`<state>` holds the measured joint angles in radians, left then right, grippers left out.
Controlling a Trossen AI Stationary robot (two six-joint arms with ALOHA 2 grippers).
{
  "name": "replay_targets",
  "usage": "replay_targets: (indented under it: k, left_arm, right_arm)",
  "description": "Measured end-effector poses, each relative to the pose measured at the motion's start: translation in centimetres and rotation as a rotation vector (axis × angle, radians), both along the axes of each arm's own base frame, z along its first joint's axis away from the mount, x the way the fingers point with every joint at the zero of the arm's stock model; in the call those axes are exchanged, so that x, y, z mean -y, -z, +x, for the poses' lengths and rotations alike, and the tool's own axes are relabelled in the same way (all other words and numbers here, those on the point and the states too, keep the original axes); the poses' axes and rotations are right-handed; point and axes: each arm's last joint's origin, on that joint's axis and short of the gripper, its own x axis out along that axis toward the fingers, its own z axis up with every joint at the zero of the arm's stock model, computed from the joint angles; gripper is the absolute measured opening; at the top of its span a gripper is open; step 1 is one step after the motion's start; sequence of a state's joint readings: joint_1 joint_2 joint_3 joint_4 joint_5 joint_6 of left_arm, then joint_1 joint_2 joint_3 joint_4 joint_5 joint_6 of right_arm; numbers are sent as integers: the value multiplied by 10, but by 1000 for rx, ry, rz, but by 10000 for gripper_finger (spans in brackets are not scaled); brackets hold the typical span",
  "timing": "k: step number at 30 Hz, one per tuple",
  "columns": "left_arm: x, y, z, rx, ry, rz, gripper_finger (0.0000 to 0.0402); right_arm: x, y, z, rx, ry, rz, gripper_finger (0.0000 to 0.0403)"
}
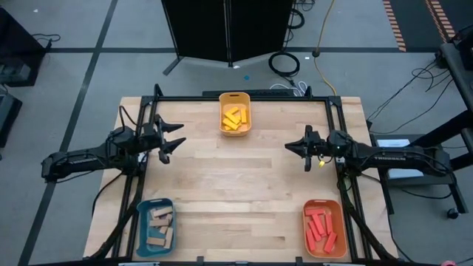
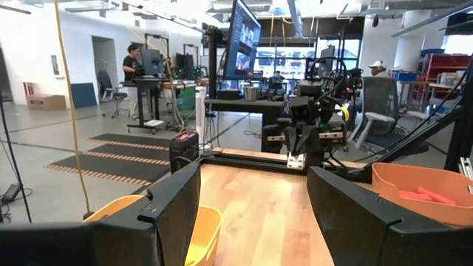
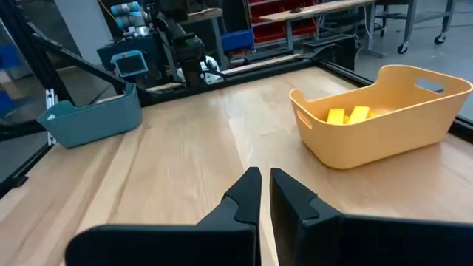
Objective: Sort blocks
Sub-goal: Return to Home Position
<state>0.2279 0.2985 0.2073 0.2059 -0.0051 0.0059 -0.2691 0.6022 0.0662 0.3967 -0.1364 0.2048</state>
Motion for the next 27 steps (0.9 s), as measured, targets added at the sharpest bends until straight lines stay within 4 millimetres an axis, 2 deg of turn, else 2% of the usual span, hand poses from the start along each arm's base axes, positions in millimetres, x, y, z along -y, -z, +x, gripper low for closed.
replay_targets:
  k: [6, 12, 18, 27]
  left_arm:
    - [0, 0, 0, -3, -3, -2, 244]
    - [0, 0, 0, -5, -3, -1, 244]
    - [0, 1, 0, -7, -3, -3, 244]
    - [0, 1, 0, -7, -3, -2, 244]
  right_arm:
    - [0, 3, 0, -27, -6, 15, 0]
    - [-3, 4, 0, -32, -95, 44, 0]
    - [3, 13, -3, -125, 126, 82, 0]
    - [1, 15, -7, -151, 135, 134, 0]
